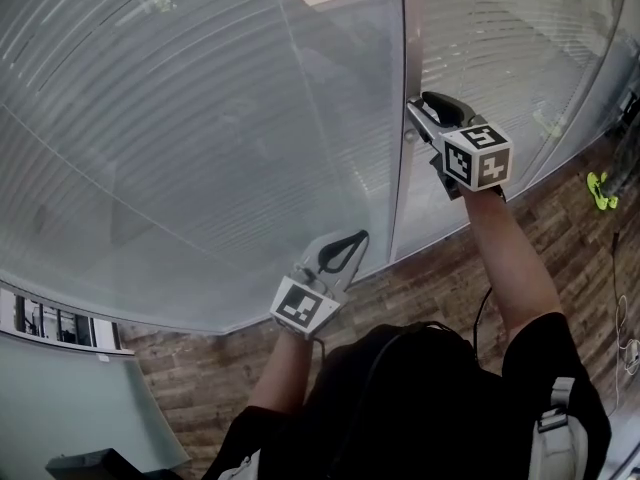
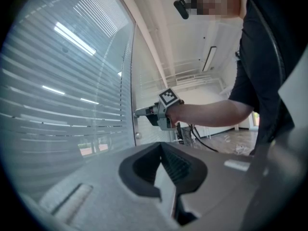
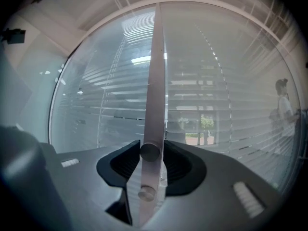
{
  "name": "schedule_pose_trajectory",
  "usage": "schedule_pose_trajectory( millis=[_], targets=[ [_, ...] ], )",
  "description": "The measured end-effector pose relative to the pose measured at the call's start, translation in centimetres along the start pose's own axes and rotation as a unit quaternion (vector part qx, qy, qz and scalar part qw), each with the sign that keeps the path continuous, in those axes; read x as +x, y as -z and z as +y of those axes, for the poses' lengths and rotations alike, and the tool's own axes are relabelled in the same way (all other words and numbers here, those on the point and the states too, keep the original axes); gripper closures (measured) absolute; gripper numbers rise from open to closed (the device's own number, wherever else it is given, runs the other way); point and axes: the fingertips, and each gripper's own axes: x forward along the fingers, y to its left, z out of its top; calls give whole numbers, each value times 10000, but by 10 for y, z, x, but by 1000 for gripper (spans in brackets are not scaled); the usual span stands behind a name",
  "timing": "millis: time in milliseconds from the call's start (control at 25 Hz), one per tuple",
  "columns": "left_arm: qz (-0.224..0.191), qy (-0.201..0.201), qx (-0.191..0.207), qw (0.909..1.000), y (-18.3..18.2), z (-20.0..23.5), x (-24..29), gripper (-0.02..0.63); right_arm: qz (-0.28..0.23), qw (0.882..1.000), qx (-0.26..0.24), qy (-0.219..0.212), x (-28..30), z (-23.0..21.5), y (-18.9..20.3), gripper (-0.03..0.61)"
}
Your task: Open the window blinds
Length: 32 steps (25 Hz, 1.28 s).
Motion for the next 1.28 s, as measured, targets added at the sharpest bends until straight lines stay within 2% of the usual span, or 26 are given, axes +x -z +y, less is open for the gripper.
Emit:
schedule_pose_trajectory(
  millis=[120, 280, 480, 720, 800, 920, 1160, 1280],
  targets=[
    [-57, -4, 61, 10000, 1, 2, 1, 610, 260, 9953, -929, 49, -4, 2, 5, 396],
    [-77, 62, 16, 9999, -3, -2, 5, 609, 590, 9704, -2335, 178, -8, 9, 10, 373],
    [-94, 102, 22, 9999, 0, -5, 6, 609, 903, 9158, -3889, 428, -9, 13, 8, 360],
    [0, 75, -14, 10000, -1, -5, 5, 609, 1041, 8553, -5059, 412, -4, 20, 19, 362],
    [-50, 39, 28, 10000, 1, -3, 3, 609, 1085, 8362, -5362, 389, -1, 22, 22, 365],
    [-119, -31, 45, 9999, 2, 1, 0, 611, 1077, 8195, -5613, 415, 4, 23, 19, 370],
    [-109, -102, 37, 9999, 5, 7, -6, 609, 1046, 8071, -5787, 524, 9, 23, 14, 401],
    [-152, -114, 117, 9998, 5, 9, -6, 609, 1040, 8021, -5853, 574, 9, 24, 13, 446]
  ],
)
